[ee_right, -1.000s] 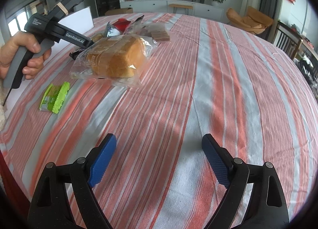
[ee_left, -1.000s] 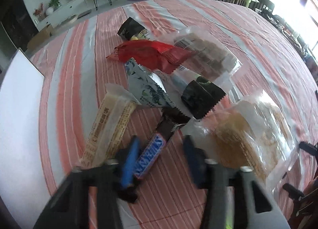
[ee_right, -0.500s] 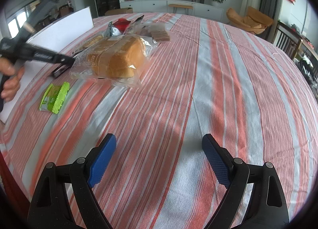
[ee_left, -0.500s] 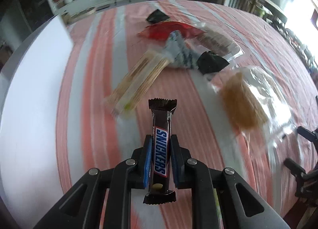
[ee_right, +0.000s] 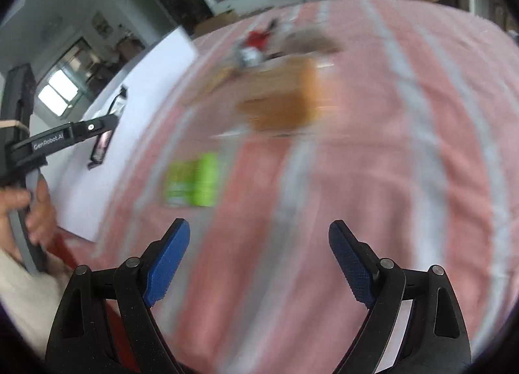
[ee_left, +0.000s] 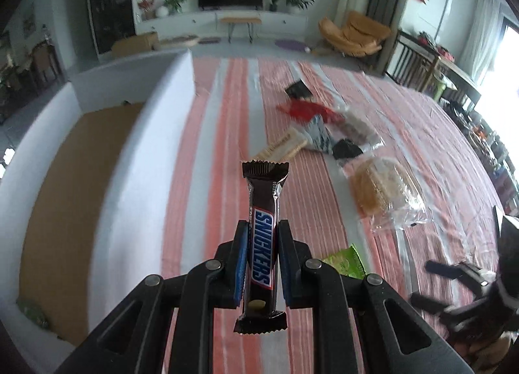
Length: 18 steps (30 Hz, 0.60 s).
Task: Organize snacks
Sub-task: 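Lift the Snickers bar with the left tool while the right tool grasps the green snack packet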
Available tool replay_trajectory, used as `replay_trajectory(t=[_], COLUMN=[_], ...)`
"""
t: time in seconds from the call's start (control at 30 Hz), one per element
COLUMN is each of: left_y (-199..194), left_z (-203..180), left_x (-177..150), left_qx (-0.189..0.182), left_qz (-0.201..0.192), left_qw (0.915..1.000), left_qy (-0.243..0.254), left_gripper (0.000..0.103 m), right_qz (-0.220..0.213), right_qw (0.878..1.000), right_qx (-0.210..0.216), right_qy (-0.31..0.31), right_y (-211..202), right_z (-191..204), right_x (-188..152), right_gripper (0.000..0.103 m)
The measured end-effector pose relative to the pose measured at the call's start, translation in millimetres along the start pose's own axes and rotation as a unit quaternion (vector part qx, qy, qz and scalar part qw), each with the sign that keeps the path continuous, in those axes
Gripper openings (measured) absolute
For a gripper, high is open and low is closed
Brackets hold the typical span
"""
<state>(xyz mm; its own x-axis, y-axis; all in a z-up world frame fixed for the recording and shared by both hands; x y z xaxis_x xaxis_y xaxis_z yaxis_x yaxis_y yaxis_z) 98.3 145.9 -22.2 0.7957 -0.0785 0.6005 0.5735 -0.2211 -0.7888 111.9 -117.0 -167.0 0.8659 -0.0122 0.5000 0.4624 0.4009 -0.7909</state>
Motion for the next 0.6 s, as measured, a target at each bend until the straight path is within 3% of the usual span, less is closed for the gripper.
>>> replay_trajectory(t=[0.1,0.17,0.2,0.23,0.27,0.3,0.47,0.6], left_y=[-11.5,-18.1,-22.1,-26.7,-31.4,-36.5,-52.8,-67.0], left_z=[1.2,1.8,1.4,2.0,3.3,4.7,17.3,24.6], left_x=[-4.1,-8.0,-10.2,-12.2,-14.1,-16.1,-23.0,-22.0], left_qx=[0.006,0.004,0.004,0.005,0.006,0.009,0.004,-0.019], left_qz=[-0.013,-0.019,-0.022,-0.026,-0.029,-0.034,-0.05,-0.065], left_qw=[0.9999,0.9997,0.9997,0.9996,0.9995,0.9994,0.9985,0.9966], left_qy=[-0.01,-0.012,-0.01,-0.008,-0.007,-0.005,-0.022,-0.048], left_gripper=[0.017,0.017,0.017,0.017,0.017,0.017,0.017,0.017], right_qz=[0.005,0.028,0.017,0.012,-0.002,-0.003,0.01,-0.006], right_qw=[0.999,0.991,0.984,0.983,0.983,0.984,0.998,0.999], right_qx=[-0.035,-0.1,-0.142,-0.147,-0.156,-0.15,-0.058,0.017], right_qy=[-0.03,-0.079,-0.109,-0.112,-0.101,-0.093,-0.022,0.03], right_y=[33.8,65.0,70.5,71.7,66.8,63.5,42.2,18.3], right_z=[44.7,73.5,83.9,87.3,86.1,84.0,55.8,46.5], right_x=[13.5,14.8,13.9,12.1,10.1,8.8,12.1,20.6], right_gripper=[0.089,0.091,0.085,0.082,0.06,0.051,0.05,0.05])
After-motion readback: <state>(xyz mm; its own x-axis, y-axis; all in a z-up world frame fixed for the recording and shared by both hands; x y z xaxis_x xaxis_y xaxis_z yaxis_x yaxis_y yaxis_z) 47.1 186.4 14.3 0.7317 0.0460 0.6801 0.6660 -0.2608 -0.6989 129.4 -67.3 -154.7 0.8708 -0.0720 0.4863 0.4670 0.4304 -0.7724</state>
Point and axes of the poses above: each gripper's, at about its wrist camera, not at the fingertips, and y roughly the way its jaws point, z to its left, x to its top, the point moved 2 cm from there along y, roughly the way its jaws point, and after that the axes turned 2 degrees about -x, right-handed, at the moved point
